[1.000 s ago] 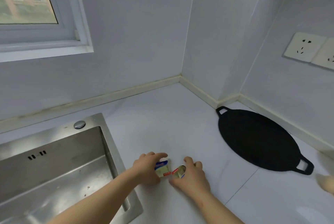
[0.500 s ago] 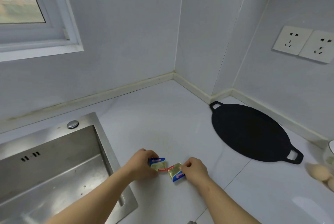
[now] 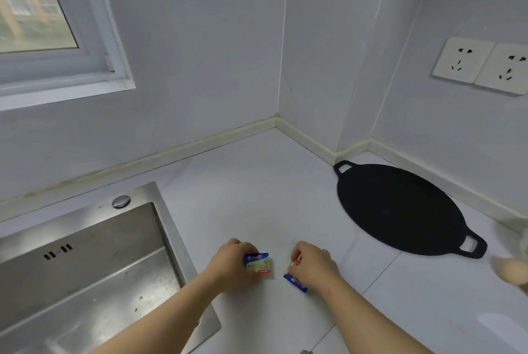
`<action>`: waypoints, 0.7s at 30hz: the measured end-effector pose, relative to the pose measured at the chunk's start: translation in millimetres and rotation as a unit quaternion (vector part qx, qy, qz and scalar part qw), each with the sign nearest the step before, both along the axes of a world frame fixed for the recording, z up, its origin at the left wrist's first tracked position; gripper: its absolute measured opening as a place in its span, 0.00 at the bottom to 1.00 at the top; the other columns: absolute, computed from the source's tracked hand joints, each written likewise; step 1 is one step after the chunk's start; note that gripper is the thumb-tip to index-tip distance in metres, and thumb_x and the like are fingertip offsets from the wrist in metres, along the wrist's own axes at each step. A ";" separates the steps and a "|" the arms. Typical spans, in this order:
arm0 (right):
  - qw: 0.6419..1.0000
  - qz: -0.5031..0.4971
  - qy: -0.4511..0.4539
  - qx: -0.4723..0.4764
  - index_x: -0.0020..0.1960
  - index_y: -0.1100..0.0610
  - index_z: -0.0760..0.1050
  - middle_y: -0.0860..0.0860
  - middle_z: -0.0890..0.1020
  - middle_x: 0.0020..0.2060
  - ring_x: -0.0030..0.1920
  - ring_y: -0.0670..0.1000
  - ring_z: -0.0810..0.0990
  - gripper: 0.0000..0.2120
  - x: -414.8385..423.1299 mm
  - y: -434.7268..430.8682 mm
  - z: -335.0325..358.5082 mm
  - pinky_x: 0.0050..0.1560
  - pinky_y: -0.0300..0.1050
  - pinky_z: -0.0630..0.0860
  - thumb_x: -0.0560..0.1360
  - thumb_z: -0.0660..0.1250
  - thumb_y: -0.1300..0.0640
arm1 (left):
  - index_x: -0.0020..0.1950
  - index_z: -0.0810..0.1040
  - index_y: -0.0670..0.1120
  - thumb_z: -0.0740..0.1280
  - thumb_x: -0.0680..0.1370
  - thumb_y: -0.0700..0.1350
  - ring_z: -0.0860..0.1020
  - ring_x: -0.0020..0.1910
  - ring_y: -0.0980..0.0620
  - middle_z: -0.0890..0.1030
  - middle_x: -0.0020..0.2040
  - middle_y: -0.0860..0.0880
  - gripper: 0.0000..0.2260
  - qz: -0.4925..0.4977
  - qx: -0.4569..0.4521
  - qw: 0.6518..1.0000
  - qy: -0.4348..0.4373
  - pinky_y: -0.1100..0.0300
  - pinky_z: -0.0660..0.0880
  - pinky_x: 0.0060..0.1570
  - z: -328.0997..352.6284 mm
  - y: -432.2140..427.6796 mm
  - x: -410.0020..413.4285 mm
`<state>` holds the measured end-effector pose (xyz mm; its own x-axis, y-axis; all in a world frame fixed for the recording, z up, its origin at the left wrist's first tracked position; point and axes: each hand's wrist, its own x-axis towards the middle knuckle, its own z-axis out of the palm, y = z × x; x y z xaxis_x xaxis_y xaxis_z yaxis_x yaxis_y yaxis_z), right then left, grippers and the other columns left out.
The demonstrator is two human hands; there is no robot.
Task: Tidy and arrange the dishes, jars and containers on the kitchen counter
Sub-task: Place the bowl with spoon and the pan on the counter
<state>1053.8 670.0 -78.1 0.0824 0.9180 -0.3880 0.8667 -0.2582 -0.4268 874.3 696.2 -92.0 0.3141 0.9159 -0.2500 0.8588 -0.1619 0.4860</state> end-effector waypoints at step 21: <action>0.772 -0.530 0.269 0.225 0.39 0.53 0.74 0.51 0.77 0.33 0.31 0.49 0.71 0.08 221.3 -151.0 -0.4 0.34 0.40 0.67 0.73 0.64 0.64 | 0.62 0.75 0.49 0.70 0.73 0.52 0.75 0.56 0.51 0.76 0.58 0.49 0.19 -0.278 0.030 0.960 -0.018 0.62 0.70 0.56 28.3 -35.5 263.1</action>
